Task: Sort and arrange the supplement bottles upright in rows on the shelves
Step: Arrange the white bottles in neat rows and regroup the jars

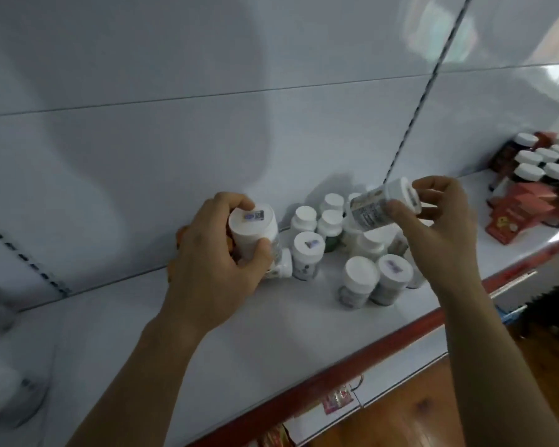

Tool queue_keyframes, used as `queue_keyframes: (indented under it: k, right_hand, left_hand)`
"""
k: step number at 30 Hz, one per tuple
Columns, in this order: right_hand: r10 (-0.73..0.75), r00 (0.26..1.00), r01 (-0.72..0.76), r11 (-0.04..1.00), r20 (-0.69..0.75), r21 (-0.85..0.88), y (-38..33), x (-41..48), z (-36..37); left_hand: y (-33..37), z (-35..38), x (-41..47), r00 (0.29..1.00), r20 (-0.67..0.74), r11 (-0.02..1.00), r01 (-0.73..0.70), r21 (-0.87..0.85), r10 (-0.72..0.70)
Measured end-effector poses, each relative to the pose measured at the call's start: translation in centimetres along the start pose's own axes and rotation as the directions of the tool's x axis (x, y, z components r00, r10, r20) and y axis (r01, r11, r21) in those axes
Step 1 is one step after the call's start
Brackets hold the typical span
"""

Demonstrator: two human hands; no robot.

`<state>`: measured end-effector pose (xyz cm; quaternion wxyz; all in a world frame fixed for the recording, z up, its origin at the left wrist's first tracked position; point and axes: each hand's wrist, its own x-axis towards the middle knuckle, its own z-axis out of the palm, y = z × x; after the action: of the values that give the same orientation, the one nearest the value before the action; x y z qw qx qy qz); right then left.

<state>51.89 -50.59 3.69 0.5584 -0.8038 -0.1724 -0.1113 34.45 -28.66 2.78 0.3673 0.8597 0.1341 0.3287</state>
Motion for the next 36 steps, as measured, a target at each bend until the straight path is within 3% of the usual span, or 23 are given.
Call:
queue_keyframes:
  k: [9,17,22,26,30,33,35,36]
  right_hand:
    - [0.076,0.990,-0.091,0.988,-0.119,-0.126,9.8,6.2,-8.3]
    - [0.262,0.940,-0.165,0.908,0.217,-0.385,14.8,8.2,-8.7]
    - [0.207,0.949,-0.089,0.901,0.239,-0.426,15.4,8.9,-9.8]
    - [0.192,0.919,-0.017,0.892,0.345,-0.452,15.7,9.5,-10.4]
    - [0.130,0.940,0.012,0.910,0.315,-0.413,15.7,9.9,-10.5]
    - [0.067,0.963,0.040,0.923,0.262,-0.383,14.8,11.0,-9.6]
    - [0.020,0.953,0.106,0.912,0.302,-0.396,14.2,12.5,-8.0]
    - [-0.012,0.941,0.154,0.905,0.339,-0.396,13.8,13.4,-6.8]
  left_hand:
    - [5.2,11.1,4.9,0.993,0.110,0.998,-0.045,-0.035,0.049]
    - [7.4,19.1,9.5,0.974,0.215,0.995,-0.061,-0.075,0.076]
    - [8.0,23.9,13.2,0.913,0.395,0.969,-0.181,0.166,0.103]
    - [7.1,26.0,14.2,0.838,0.545,0.943,-0.185,0.278,0.004]
    - [6.0,26.3,13.2,0.786,0.616,0.920,-0.203,0.335,-0.051]
    - [5.0,24.5,12.5,0.826,0.564,0.918,-0.216,0.334,-0.011]
    - [4.7,22.7,12.0,0.865,0.495,0.923,-0.249,0.295,0.076]
    - [4.7,21.7,11.7,0.848,0.522,0.916,-0.279,0.288,0.094]
